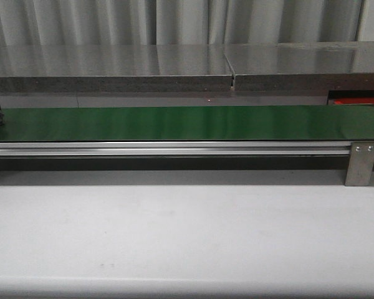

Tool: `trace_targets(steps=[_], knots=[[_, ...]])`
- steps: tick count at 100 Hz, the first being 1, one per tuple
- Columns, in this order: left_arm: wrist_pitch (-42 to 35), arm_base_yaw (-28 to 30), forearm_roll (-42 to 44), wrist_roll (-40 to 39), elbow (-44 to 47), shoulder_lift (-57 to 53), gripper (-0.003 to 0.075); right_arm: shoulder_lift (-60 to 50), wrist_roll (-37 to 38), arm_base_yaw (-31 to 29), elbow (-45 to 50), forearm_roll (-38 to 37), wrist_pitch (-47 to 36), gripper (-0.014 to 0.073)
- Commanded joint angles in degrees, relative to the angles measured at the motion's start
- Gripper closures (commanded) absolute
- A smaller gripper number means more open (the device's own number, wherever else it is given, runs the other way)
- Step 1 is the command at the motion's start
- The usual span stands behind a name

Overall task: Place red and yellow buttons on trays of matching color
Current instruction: 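Set the red button on the green belt and open the left gripper, then lower the left gripper onto another red button and grasp it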

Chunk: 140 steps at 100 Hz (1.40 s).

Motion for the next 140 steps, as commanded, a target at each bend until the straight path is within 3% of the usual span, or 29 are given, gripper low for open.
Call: trace_targets(steps=[1,40,73,94,140], knots=[[0.16,2.45,-0.09,-0.05,-1.77,-4.67,0.0069,-0.66,-0.34,0.12,-1.01,-0.47,-5.17,0.0660],[-1.36,13.52,4.67,0.20,13.16,-10.46,0.0069,-0.66,-0.34,0.12,-1.01,-0.47,-5.17,0.0660],[-8.51,21.90,4.67,0.53,24.70,-11.10,0.0069,-0.66,-0.34,0.12,-1.01,-0.47,-5.17,0.0660],[-14.02,23.45,4.32,2.72,27.19,-9.43,0.0069,-0.66,-0.34,0.12,-1.01,-0.47,-5.17,0.0660],[-17.95,23.45,4.75,4.53,25.38,1.44,0.0069,-0.66,-0.34,0.12,-1.01,-0.47,-5.17,0.0660]])
